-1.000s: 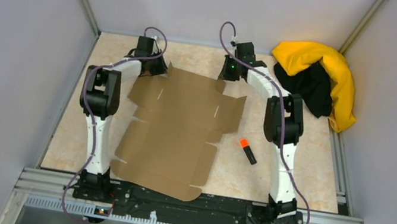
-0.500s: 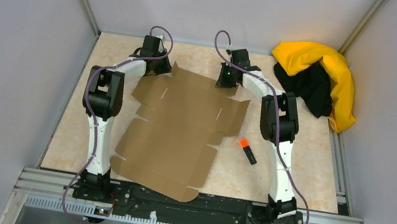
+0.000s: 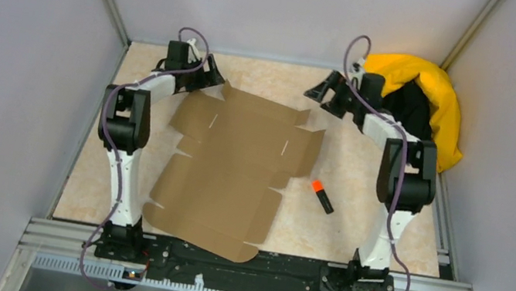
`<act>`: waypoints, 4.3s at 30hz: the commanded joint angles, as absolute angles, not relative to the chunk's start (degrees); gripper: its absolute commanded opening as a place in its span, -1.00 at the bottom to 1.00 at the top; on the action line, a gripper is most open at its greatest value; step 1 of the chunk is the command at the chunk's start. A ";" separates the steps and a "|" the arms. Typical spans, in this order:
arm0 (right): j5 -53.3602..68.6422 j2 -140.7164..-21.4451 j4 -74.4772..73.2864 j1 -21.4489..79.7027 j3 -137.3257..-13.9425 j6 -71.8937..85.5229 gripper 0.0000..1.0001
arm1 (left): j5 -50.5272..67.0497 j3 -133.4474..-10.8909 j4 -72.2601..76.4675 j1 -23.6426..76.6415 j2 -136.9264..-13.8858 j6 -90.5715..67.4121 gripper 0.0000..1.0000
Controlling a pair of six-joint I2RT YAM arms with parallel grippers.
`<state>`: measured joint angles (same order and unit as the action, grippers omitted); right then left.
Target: Fold the paper box
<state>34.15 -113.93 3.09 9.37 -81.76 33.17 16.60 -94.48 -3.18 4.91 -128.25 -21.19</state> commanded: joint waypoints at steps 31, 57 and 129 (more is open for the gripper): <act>13.67 -114.52 -14.02 9.85 -85.52 21.14 -1.00 | 28.15 -84.90 17.42 2.02 -121.51 -25.64 -0.83; 14.44 -122.84 -16.62 16.31 -97.12 22.76 -1.00 | 22.22 -93.30 6.94 4.75 -130.20 -21.01 -0.90; 8.74 -105.05 -18.23 19.42 -93.23 15.58 -0.07 | 8.09 -82.98 -1.34 10.72 -102.79 -16.78 0.51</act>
<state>11.53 -119.31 -20.43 19.62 -102.02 17.04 6.74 -87.44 0.99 10.13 -112.42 -17.61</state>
